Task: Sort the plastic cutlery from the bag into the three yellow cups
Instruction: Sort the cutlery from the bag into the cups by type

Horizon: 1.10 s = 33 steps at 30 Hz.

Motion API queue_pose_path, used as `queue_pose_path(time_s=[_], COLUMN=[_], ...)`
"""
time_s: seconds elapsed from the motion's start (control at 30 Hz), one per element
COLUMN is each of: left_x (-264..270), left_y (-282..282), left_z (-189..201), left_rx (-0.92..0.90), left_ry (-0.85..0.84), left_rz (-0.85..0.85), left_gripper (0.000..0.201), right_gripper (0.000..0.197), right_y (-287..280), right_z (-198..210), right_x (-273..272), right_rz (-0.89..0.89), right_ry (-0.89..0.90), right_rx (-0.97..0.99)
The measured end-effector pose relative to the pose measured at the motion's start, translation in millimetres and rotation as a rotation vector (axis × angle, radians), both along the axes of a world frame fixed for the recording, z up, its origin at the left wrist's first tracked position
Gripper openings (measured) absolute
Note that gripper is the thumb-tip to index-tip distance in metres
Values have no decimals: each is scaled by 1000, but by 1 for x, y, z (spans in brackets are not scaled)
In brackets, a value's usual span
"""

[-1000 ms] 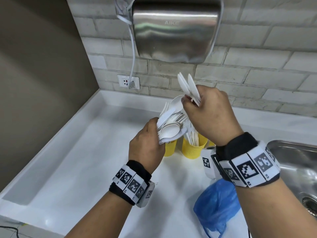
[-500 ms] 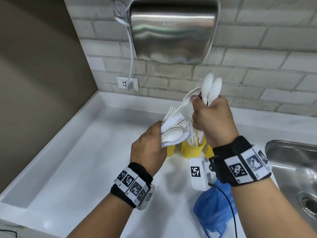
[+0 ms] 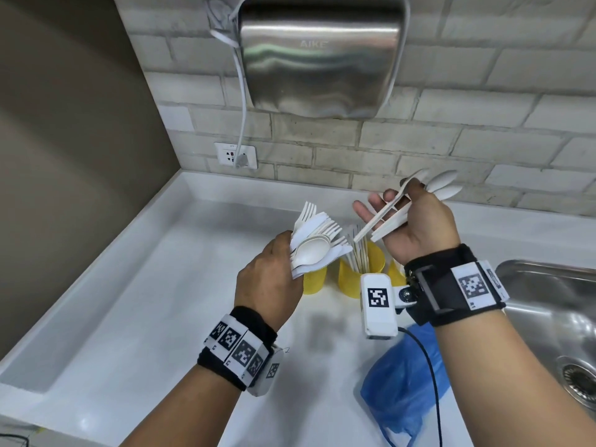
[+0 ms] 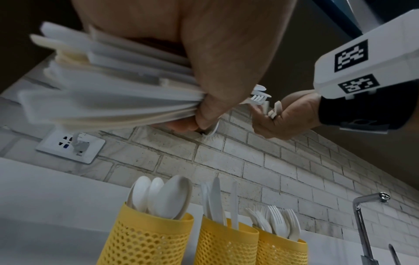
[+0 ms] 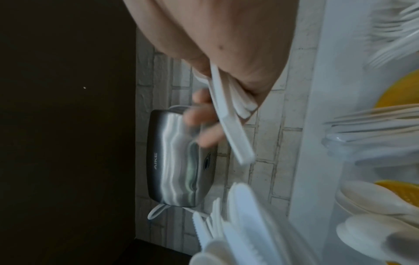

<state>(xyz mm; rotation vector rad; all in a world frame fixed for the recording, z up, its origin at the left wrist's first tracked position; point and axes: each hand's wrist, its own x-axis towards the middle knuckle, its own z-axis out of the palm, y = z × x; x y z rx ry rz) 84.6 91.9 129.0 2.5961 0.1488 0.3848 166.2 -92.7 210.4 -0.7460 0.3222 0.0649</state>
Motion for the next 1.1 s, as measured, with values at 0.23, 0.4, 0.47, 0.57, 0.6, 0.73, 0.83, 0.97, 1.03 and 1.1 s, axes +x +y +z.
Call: queue_pose_path(time_s=[0.23,0.4,0.47,0.57,0.6,0.73,0.83,0.97,1.03,1.1], left_x=[4,5,4,4,5,9,11,12,12,13], left_y=[1,1,0,-3,-4,-7,-11,-14,-15,-15], left_z=[-2,9,16,24,27,36,40,40,39,38], left_rx=[-269,-766,-1023,-1266,-1313,-1401,-1411,-1454,-1484,-1511], left_ry=[-49,70,122,185,202,232,242,253,270,287], left_rz=[25,-24,-105,-216,-238,-292,-287,-208,-188,-171], left_gripper=[28,8,9,12,14,24,28,14,19,21], right_gripper=[33,25,30,38,41,48,55,64,57,53], right_y=[6,15,19,27,30,39,40,37,36,36], right_z=[-11,-6,-4,-2,-3,-11,-18,-17,-15,-17], right_x=[7,2,-2,-9,-11,-17,-22,-26,-26,-28], right_rz=[-47,-78,-88,-128,-131,-22,77,118,123,134], right_ry=[-100,-241,-270,-364,-424,-552,-539,-543,-565,-578], right_rx=[34,-125,-189,-256,-272,-332,-332,-247,-238,-264])
